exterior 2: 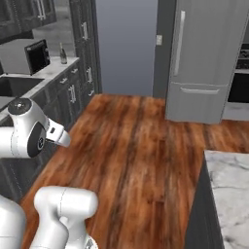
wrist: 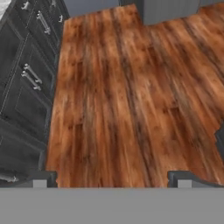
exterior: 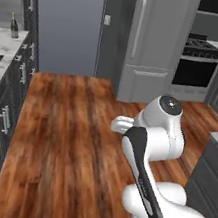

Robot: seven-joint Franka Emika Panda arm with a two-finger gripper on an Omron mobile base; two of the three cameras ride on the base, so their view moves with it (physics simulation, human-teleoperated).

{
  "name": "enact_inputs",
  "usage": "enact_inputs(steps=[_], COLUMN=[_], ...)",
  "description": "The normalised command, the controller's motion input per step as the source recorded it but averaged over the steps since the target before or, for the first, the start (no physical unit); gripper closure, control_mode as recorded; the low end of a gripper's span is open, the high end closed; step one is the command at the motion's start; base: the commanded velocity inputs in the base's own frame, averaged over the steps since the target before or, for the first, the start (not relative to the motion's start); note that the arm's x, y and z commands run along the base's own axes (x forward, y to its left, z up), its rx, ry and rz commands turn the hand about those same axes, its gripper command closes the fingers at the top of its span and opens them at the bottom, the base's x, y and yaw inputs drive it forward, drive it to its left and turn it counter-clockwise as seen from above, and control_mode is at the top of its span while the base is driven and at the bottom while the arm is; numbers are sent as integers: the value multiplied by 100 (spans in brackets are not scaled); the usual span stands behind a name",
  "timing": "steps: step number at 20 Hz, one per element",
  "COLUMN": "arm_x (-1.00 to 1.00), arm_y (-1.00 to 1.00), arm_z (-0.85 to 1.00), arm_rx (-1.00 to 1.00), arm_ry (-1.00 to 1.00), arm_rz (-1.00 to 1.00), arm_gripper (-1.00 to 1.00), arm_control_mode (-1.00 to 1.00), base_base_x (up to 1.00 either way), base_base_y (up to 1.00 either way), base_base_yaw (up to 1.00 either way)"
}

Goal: There is a wine glass and glass cup on the dining counter. Place the wine bottle next to the wine glass and the juice bottle next to the glass cup.

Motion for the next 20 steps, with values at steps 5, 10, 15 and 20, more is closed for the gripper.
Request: enact_inputs(steps=[5,10,15,20], arm_x=[0,0,0,0], arm_y=[0,0,0,0], arm_z=[0,0,0,0], arm_rx=[0,0,0,0], arm_ry=[0,0,0,0], arm_rz=[0,0,0,0], arm_gripper=[-100,-100,-100,-100], arm_control_mode=[100,100,100,100], base_base_x=[89,90,89,89], base_base_y=[-19,-17,-16,-16], base_base_yaw=[7,9,9,10])
